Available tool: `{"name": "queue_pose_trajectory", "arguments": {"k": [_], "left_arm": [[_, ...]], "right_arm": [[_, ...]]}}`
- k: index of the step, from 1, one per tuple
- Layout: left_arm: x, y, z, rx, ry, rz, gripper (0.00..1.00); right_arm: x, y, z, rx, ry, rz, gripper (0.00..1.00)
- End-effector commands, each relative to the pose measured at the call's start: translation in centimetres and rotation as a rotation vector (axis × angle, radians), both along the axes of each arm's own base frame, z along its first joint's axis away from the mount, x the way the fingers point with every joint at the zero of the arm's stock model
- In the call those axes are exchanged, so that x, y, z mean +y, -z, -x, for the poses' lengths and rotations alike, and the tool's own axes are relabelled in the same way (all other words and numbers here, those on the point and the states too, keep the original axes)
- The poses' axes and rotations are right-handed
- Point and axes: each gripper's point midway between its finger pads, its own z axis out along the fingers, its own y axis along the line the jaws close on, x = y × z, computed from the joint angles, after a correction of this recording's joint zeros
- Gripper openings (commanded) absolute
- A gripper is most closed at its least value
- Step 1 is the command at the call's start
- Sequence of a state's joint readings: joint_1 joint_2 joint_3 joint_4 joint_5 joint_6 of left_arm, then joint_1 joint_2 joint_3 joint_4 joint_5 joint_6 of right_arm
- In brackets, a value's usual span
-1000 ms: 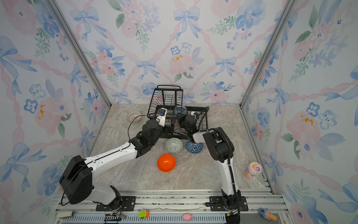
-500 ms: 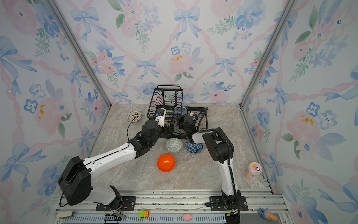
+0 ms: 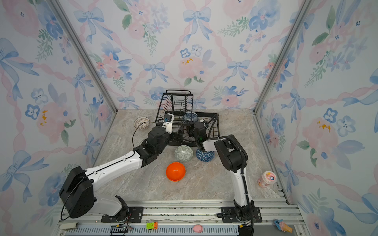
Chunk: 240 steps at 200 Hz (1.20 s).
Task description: Load the bowls into the dish rack
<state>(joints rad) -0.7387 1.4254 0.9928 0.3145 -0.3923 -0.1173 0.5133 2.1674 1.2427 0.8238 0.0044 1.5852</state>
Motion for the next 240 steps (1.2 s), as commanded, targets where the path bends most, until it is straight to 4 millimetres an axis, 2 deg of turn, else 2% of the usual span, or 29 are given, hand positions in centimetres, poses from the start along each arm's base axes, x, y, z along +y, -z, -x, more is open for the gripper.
{"name": "queue_pose_trajectory", "arguments": {"k": [1,43,117,240], "left_arm": [[0.8,-0.3,0.3,0.003,-0.016,0.018,0.98],[0.9,-0.3,0.3,0.004,-0.016,0.024,0.98],[1.2,-0.4,0.5,0.007,-0.023,0.024,0.98],[1.5,-0.1,0.8,0.026,-0.026,0.044,0.98]], "right_arm": [[-0.2,0.0,0.8,0.021,-0.019,0.042,0.29],[-0.5,-1.0,0.7,0.001,-0.022,0.05,0.31],[-0.9,-1.6,0.8,-0.009,-0.027,0.057,0.34],[-2.2,-2.7,2.4,-0.025,-0.034,0.1,0.39]]}}
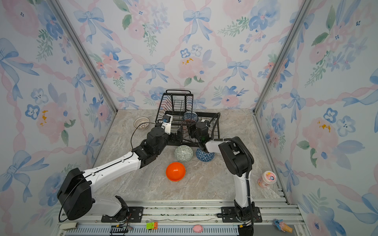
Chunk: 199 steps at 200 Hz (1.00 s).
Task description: Load the bowls into the dish rack
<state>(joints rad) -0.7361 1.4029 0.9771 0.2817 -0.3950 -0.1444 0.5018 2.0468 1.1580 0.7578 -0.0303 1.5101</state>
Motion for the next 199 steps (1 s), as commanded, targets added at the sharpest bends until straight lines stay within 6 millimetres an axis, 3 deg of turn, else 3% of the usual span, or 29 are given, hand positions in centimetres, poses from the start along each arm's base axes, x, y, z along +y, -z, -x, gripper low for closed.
{"name": "queue_pose_trajectory", "arguments": {"k": [1,100,158,182,199], "left_arm": [[0.9,-0.6,0.4,-0.002,-0.016,0.037,0.98],[2.1,1.0,1.1,0.054,-0.042,0.058,0.98],[3.1,1.5,2.1,0.066,-0.05,0.06,0.98],[3.8,1.4,2.5,0.069,-0.063,0.061,0.98],[4.2,1.3,2.7,0.073,-0.069,0.06,0.98]], "right_arm": [[-1.1,-1.0,0.4,-0.017,0.004,0.027,0.39],[-3.1,-1.0,3.0,0.013,-0.009,0.13,0.46],[-5.3,-1.7,4.6,0.011,-0.01,0.213,0.57],[-6.2,-2.5,5.4,0.009,-0.019,0.293,0.66],[-6.9,-2.7,6.0,0.012,-0.03,0.367,0.78]]}}
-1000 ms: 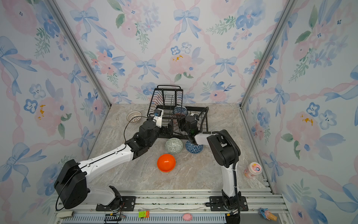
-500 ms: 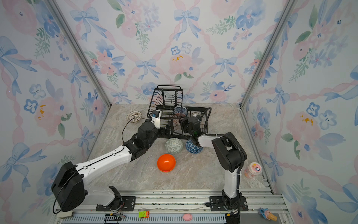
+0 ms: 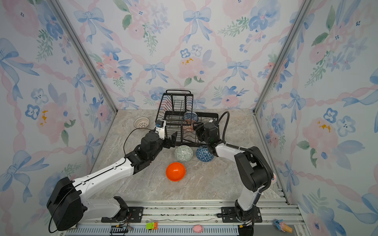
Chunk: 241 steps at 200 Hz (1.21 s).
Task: Load the bowls into the dish rack
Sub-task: 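Open the right gripper and withdraw it from the rack toward the table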
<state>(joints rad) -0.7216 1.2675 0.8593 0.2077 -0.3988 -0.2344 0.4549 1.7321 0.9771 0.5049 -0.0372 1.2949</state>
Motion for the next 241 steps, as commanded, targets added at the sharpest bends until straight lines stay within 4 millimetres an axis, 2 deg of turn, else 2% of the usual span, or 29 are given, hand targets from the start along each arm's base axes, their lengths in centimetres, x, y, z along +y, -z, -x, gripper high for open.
{"name": "queue_pose_trajectory", "arguments": {"k": [1,5,21,53,79,118,150,183,241], "left_arm": [[1.2,-0.4,0.3,0.004,-0.032,0.014,0.98],[1.3,-0.4,0.4,0.004,-0.033,0.014,0.98],[1.7,-0.4,0.5,0.006,-0.04,0.013,0.98],[2.4,0.0,0.8,0.015,-0.051,0.033,0.98],[2.7,0.3,1.0,0.017,-0.055,0.038,0.98],[2.5,0.5,1.0,0.027,-0.045,0.054,0.98],[2.2,0.6,1.1,0.037,-0.033,0.063,0.98],[2.5,0.5,1.4,0.041,-0.033,0.064,0.98],[2.2,0.9,1.5,0.06,-0.023,0.08,0.98]], "right_arm": [[-1.6,0.0,1.1,0.01,-0.013,0.141,0.79],[-2.0,-1.2,1.4,-0.009,-0.011,0.15,0.84],[-3.7,-2.0,2.0,-0.012,-0.001,0.22,1.0],[-8.2,-4.5,3.3,-0.045,0.038,0.401,0.97],[-11.6,-5.1,4.6,-0.015,0.043,0.601,0.97],[-15.1,-2.3,5.5,0.104,0.0,0.724,0.97],[-15.4,0.6,5.3,0.169,-0.079,0.778,1.0],[-15.5,3.1,4.7,0.232,-0.14,0.842,0.87],[-16.1,5.0,2.8,0.274,-0.164,0.893,0.66]]}}
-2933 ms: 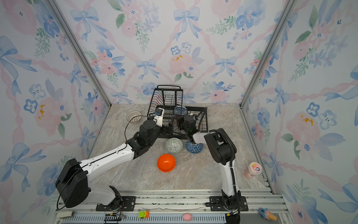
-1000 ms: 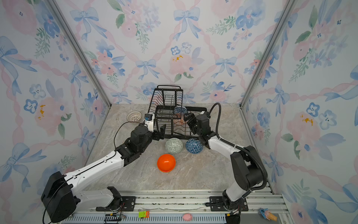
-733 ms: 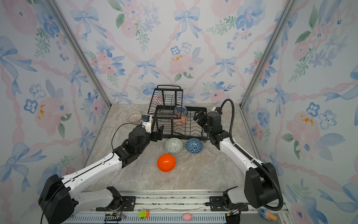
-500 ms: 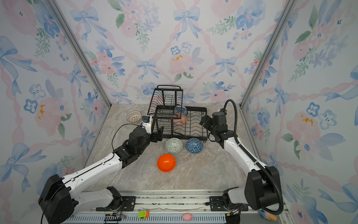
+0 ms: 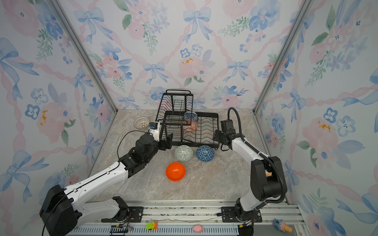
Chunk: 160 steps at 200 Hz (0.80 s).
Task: Load the bowls into the dish rack
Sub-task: 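Open the right gripper and withdraw it from the rack toward the table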
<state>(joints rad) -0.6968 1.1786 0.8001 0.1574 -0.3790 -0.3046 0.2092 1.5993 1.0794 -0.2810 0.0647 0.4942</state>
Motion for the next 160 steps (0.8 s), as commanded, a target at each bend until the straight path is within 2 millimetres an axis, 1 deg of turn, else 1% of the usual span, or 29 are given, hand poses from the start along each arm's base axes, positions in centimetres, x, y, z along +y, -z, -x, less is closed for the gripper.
{"name": "queue_pose_trajectory", "arguments": {"k": [1,6,7,9,16,33,59,71,88,106,122,136,146,160], "left_arm": [[0.2,0.4,0.2,0.023,0.002,0.024,0.98],[0.1,0.3,0.2,0.023,0.004,0.03,0.98],[0.1,0.4,0.2,0.023,0.005,0.03,0.98],[0.1,0.4,0.2,0.025,0.005,0.029,0.98],[0.0,0.5,0.2,0.026,0.007,0.032,0.98],[0.1,0.7,0.2,0.031,0.005,0.03,0.98],[0.0,1.1,0.3,0.041,0.01,0.035,0.98],[-0.1,1.1,0.3,0.041,0.011,0.037,0.98],[0.0,1.2,0.4,0.042,0.009,0.036,0.98],[0.1,1.4,0.4,0.045,0.008,0.035,0.98],[0.2,1.5,0.5,0.047,0.008,0.034,0.98],[0.2,1.7,0.5,0.05,0.006,0.034,0.98],[0.3,1.8,0.6,0.052,0.006,0.035,0.98],[0.3,2.0,0.7,0.055,0.007,0.034,0.98]], "right_arm": [[-0.6,-0.2,-1.3,0.01,-0.012,0.044,0.66],[-0.7,-0.5,-1.4,0.004,-0.013,0.048,0.65],[-0.7,0.0,-1.5,0.017,-0.014,0.051,0.64],[-0.7,0.4,-1.6,0.025,-0.015,0.054,0.64],[-0.7,0.8,-1.7,0.037,-0.018,0.062,0.6],[-0.7,1.2,-2.2,0.048,-0.02,0.073,0.55],[-0.6,2.2,-2.9,0.065,-0.025,0.086,0.44],[-0.8,2.7,-3.1,0.08,-0.026,0.102,0.41],[-0.9,2.9,-3.5,0.089,-0.027,0.119,0.38],[-0.9,3.4,-4.1,0.096,-0.03,0.129,0.27],[-0.8,3.7,-4.6,0.112,-0.038,0.136,0.2],[-0.8,3.9,-5.1,0.112,-0.043,0.143,0.18],[-0.8,3.9,-5.4,0.112,-0.045,0.148,0.14],[-0.7,4.0,-6.0,0.108,-0.056,0.156,0.12]]}}
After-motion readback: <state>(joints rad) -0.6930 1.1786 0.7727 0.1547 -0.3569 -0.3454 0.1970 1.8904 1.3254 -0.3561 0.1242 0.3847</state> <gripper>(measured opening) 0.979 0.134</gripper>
